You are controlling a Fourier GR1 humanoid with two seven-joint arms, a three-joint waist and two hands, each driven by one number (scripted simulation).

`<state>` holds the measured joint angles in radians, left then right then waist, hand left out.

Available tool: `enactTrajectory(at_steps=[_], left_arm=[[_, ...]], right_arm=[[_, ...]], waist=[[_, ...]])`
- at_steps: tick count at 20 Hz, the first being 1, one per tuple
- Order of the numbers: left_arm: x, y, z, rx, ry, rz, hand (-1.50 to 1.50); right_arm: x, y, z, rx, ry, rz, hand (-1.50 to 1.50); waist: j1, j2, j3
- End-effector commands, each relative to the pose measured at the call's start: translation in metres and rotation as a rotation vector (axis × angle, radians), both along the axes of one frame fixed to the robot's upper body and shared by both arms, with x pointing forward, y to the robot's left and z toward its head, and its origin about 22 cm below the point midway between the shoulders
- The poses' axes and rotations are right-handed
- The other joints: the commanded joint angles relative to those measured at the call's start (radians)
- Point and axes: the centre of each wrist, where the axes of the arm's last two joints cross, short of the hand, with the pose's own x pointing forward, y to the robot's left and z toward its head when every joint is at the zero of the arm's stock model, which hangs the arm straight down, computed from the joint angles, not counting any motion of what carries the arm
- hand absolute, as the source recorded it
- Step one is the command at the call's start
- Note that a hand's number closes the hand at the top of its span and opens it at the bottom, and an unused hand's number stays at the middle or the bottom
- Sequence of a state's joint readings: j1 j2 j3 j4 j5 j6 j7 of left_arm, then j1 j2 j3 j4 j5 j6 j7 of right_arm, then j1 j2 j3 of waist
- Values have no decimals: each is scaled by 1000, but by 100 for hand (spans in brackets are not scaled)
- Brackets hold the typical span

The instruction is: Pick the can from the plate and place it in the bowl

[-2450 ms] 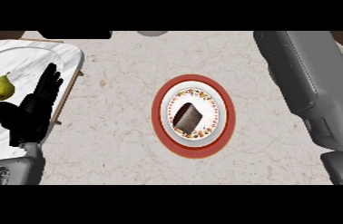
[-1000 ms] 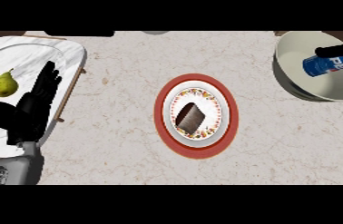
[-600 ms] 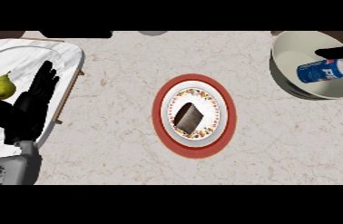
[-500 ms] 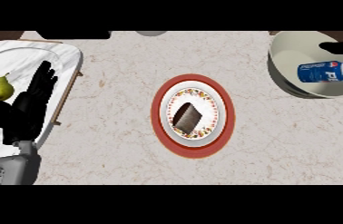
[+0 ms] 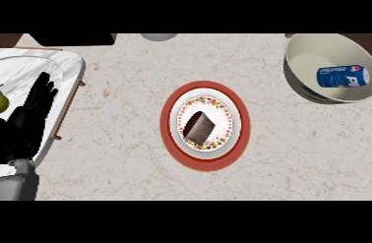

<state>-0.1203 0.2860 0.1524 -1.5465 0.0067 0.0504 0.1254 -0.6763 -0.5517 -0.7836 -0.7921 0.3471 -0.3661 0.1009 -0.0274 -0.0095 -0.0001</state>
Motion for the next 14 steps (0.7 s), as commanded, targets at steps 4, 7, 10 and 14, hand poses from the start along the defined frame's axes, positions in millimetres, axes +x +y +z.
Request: enactTrajectory(at_steps=[4,7,10,14], left_arm=[[-3,0,0,23,-3,22,0],[-6,-5,7,8,-9,12,0],[4,-23,-2,2,-16,9,0],[-8,-18,10,-8,-14,-21,0]], right_arm=[[-95,-31,-23,29,-51,32,-150],[-135,-39,-25,78,-107,87,-150],[-160,-23,-18,54,-172,119,-150],[-200,-27,-1,54,-186,144,-150]], waist=[[-18,-4,-1],[-11,-3,-1],[-5,2,-1],[16,5,0]])
